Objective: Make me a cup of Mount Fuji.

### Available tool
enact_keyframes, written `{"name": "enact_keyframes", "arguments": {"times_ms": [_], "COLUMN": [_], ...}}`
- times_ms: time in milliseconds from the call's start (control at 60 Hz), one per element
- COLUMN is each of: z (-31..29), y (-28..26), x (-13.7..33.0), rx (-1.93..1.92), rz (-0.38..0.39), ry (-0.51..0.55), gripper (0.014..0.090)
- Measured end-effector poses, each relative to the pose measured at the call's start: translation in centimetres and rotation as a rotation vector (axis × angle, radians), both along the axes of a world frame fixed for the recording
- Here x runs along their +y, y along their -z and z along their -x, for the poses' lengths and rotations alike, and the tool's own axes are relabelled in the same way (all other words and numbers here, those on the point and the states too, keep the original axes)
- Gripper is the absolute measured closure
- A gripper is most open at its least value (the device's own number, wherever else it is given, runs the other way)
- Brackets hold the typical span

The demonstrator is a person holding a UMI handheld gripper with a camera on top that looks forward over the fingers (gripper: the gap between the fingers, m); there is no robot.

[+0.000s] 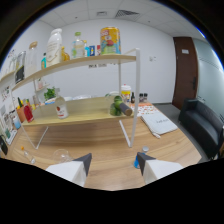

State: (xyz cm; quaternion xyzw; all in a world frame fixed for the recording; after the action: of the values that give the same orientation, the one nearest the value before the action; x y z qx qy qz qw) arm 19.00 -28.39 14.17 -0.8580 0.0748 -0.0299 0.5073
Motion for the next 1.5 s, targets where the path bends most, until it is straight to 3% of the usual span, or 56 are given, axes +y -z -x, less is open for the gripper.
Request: {"name": "enact_keyframes", "arguments": {"times_ms": [100,233,333,417,533,767,950,1100,1250,1500], "z": [5.5,11.4,14.7,17.4,20.6,25.2,26.3,26.1,25.7,26.0], "y": [-0.2,0.6,-1.5,-5.1,-11.3,-24.0,-26.4,-26.0,-24.8,-25.5], "x": [0.3,0.9,1.3,1.7,2.8,8.1,14.0,17.5,19.1,18.1], "rx": [-0.007,-0.007,-0.012,-0.007,-0.006,-0.004,-0.037,-0.039,-0.078,-0.040], "rz": [0.001,0.063,0.096,0.078,0.015,-0.239,-0.332,-0.322,-0.311,-0.328], "ry": [-0.043,-0.079,-0.097,-0.119,-0.150,-0.201,-0.197,-0.157,-0.122,-0.142], "gripper": [0.0201,0.0187,0.0187,0.0185,0.0180,0.0181,0.0210,0.0334,0.0602,0.0642]}}
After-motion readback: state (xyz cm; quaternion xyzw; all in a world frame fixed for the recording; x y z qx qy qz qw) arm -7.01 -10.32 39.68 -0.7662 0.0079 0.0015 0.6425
